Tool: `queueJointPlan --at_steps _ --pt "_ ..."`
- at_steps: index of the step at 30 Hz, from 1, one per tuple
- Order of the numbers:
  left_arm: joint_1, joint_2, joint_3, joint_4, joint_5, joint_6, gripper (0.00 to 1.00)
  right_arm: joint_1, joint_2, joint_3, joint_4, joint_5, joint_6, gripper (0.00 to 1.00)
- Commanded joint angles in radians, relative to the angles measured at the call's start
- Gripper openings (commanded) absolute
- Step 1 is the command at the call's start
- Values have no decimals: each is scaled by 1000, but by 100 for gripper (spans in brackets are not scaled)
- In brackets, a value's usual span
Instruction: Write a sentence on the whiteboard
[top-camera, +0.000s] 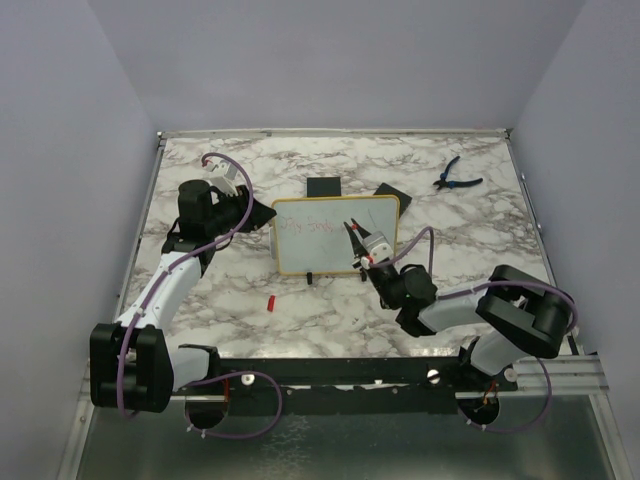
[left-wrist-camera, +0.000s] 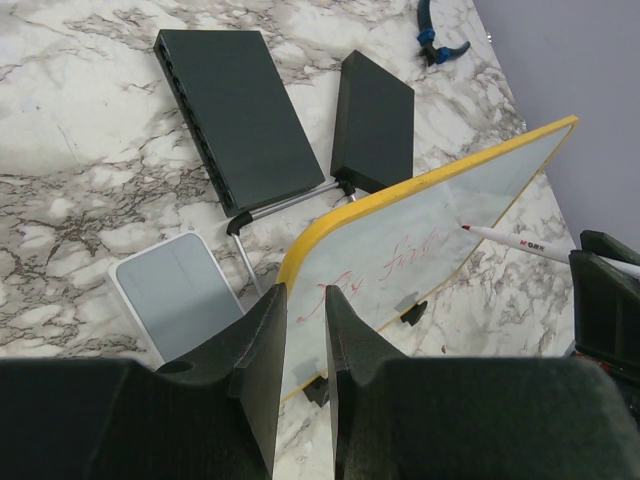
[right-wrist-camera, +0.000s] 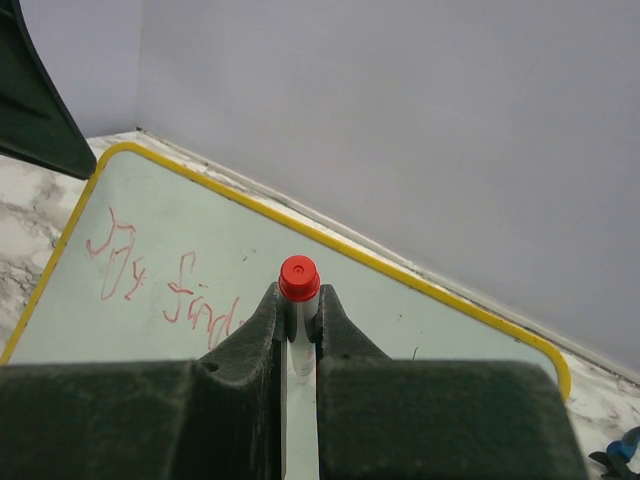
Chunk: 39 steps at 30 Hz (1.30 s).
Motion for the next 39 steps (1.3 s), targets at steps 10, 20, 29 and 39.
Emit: queueJointPlan --at_steps 10,20,29,39 --pt "-6 -18 -5 11 8 16 23 -13 42 39 214 18 -15 1" --pt "-6 -19 -4 10 8 15 23 -14 52 22 214 21 7 1" --pt "-5 -16 -3 11 8 15 23 -13 34 0 214 25 5 1" --pt "-6 -18 -3 11 7 16 23 -13 11 -24 214 35 -1 1"
